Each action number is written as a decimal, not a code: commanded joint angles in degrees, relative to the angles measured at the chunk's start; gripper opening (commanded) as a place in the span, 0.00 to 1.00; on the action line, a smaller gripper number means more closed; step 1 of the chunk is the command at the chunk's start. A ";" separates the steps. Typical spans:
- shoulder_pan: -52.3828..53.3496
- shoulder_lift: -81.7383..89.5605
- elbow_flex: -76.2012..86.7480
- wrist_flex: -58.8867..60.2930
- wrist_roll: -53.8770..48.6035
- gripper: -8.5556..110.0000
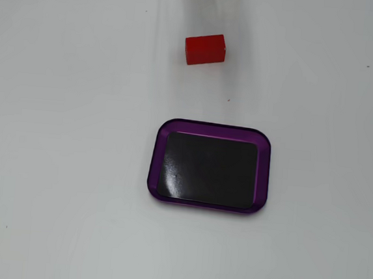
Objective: Remove the cube from the box.
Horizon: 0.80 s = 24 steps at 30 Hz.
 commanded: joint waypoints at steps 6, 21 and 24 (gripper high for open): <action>12.48 18.46 16.26 -0.26 -0.26 0.27; 12.74 53.35 57.74 -7.56 0.00 0.27; 12.92 60.47 63.28 -6.94 0.09 0.27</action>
